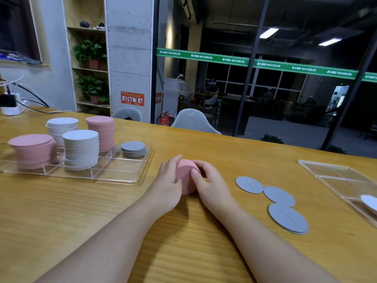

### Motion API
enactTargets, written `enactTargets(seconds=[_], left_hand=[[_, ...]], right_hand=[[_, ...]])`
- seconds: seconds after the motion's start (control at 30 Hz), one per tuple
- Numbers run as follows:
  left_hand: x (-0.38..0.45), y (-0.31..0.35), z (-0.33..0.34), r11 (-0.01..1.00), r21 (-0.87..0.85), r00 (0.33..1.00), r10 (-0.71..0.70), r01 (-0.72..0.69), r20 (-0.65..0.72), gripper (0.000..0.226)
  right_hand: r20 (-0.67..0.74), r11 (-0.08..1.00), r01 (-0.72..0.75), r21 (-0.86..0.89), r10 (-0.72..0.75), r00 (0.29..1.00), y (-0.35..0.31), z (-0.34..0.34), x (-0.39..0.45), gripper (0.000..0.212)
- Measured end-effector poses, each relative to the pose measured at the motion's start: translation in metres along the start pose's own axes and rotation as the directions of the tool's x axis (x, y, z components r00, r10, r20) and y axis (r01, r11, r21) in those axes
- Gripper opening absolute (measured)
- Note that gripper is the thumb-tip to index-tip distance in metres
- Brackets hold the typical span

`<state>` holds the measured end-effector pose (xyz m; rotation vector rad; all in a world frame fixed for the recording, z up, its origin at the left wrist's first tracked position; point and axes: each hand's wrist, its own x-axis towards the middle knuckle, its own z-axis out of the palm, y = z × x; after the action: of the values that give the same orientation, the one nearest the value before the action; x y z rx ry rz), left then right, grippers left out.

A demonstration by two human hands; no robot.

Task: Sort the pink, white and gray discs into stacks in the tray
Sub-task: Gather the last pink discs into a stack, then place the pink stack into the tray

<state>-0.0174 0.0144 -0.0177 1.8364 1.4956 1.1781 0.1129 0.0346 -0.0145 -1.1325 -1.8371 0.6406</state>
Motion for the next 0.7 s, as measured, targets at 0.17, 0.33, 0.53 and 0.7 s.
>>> enactTargets(seconds=[0.17,0.33,0.53,0.7], left_hand=[[-0.006,-0.002,-0.006,0.993,0.106,0.998,0.057,-0.057,-0.002,0.075],[-0.014,0.000,-0.001,0.964,0.240,0.993,0.100,-0.113,0.069,0.100],[-0.016,0.010,-0.010,0.943,0.238,0.972,0.235,-0.234,0.024,0.089],[-0.014,0.020,-0.012,0.940,0.243,0.962,0.262,-0.237,-0.072,0.077]], right_hand=[[-0.083,0.989,0.052,-0.138,-0.064,0.994,-0.003,0.002,-0.007,0.030],[-0.128,0.999,-0.021,0.025,0.024,0.991,-0.009,-0.003,-0.020,0.027],[-0.140,0.984,-0.008,0.179,0.033,0.990,-0.022,-0.010,-0.024,0.028],[-0.132,0.964,0.052,0.262,-0.017,0.991,-0.037,-0.016,-0.024,0.023]])
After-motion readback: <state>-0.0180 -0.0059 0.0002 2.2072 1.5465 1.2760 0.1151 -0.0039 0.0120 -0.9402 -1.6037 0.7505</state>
